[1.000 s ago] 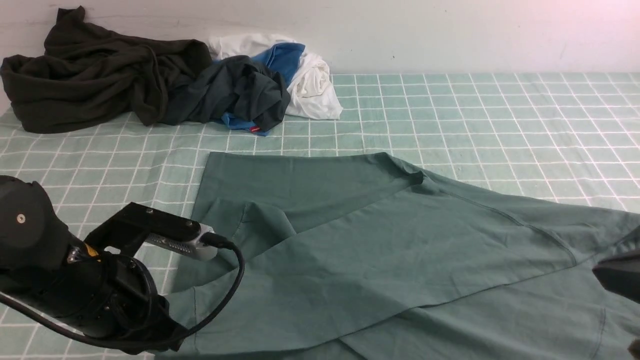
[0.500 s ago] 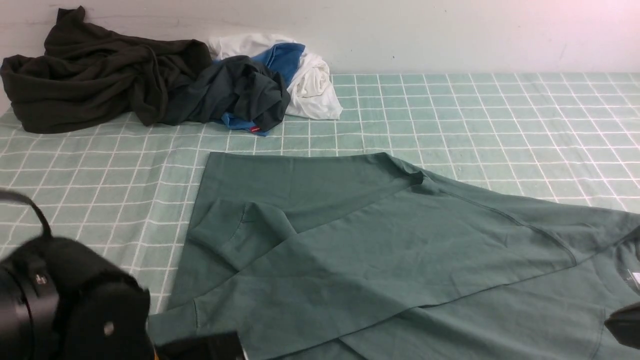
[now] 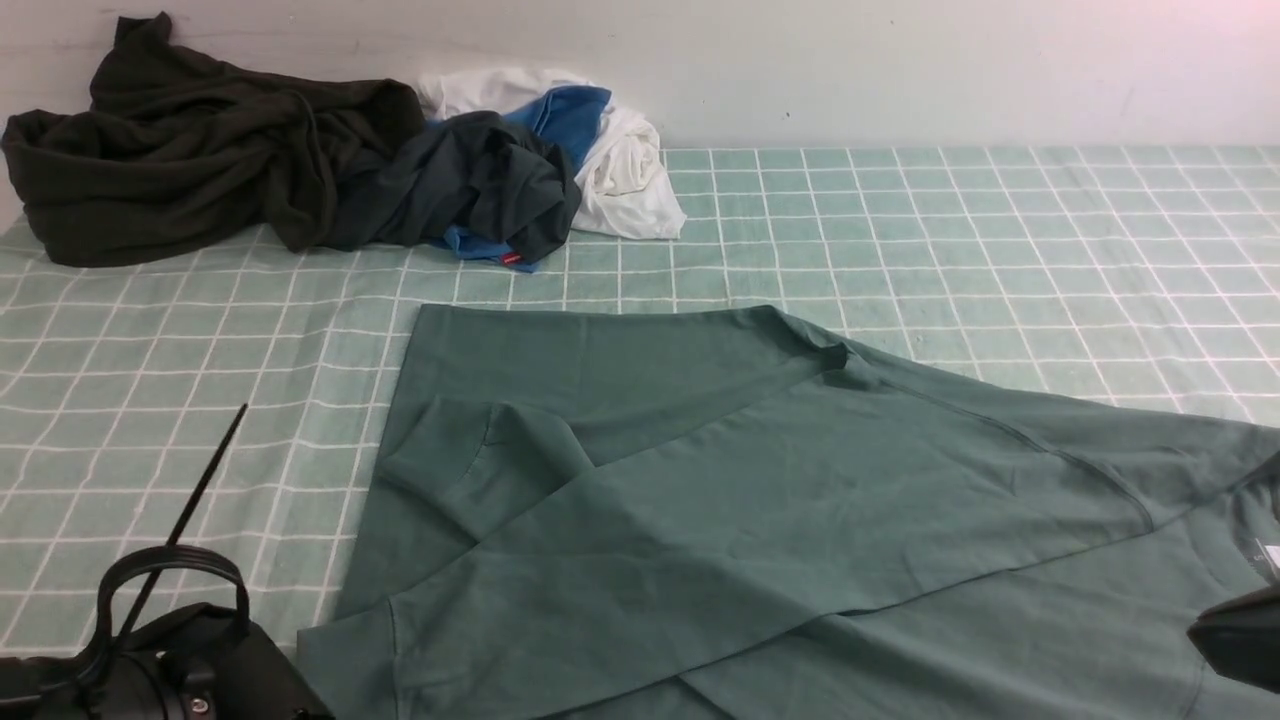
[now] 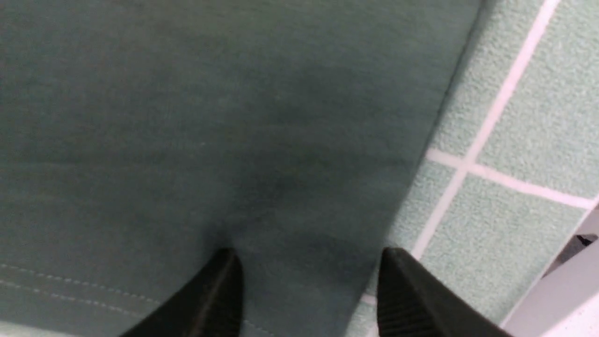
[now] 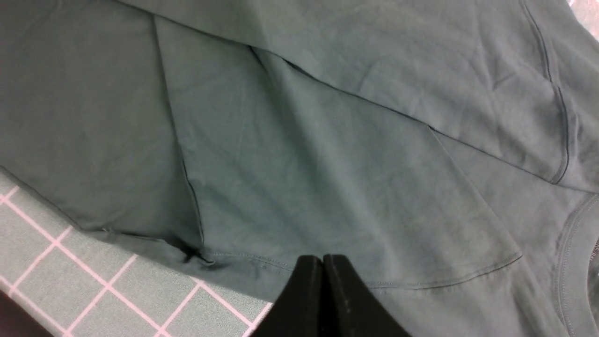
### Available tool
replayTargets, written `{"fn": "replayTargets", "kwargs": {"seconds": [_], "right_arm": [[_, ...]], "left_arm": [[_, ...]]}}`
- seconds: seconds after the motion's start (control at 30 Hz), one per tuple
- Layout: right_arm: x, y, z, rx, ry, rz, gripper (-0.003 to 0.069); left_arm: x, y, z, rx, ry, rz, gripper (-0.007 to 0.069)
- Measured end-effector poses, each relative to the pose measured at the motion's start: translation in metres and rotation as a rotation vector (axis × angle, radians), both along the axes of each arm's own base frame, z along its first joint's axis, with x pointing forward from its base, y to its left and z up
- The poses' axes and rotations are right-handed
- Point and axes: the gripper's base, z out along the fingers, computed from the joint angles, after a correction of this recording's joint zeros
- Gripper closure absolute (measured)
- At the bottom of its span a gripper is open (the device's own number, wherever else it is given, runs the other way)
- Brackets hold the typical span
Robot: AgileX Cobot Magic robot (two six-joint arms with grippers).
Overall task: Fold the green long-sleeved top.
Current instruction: Use both arms simultaneously to clamp the lower edge of the clothing fabric
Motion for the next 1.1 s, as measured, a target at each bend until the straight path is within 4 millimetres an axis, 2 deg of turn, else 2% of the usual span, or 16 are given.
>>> {"fn": "replayTargets", "kwargs": {"seconds": [0.17, 0.4, 0.43, 0.53, 0.67, 0.8, 0.93, 1.0, 1.1], "right_arm": [[0.000, 0.000, 0.000, 0.000, 0.000, 0.000, 0.0673], [0.000, 0.000, 0.000, 0.001, -0.001, 0.000, 0.0673], [0.000, 0.000, 0.000, 0.001, -0.001, 0.000, 0.0673], [0.000, 0.000, 0.000, 0.001, -0.003, 0.001, 0.0673], [0.000, 0.000, 0.000, -0.018, -0.014, 0.029, 0.0673], [0.000, 0.003, -0.002, -0.059, -0.007, 0.133, 0.0659], [0.004, 0.011, -0.018, -0.115, 0.075, 0.258, 0.0578], [0.007, 0.017, -0.044, -0.163, 0.167, 0.360, 0.0453], [0.012, 0.021, -0.072, -0.221, 0.207, 0.455, 0.0323]], "left_arm": [[0.006, -0.003, 0.001, 0.007, -0.032, 0.030, 0.0323], [0.010, -0.006, 0.003, -0.007, -0.052, 0.041, 0.0519], [0.010, -0.006, 0.003, -0.007, -0.052, 0.041, 0.0519], [0.010, -0.006, 0.003, -0.007, -0.052, 0.043, 0.0605], [0.011, -0.007, 0.007, 0.005, -0.043, 0.050, 0.0618], [0.014, -0.009, 0.031, 0.016, -0.043, 0.049, 0.0618], [0.010, 0.000, 0.049, 0.008, -0.064, 0.060, 0.0618], [0.007, 0.012, 0.059, 0.012, -0.064, 0.094, 0.0618], [0.007, 0.019, 0.065, 0.010, -0.071, 0.124, 0.0618]]}}
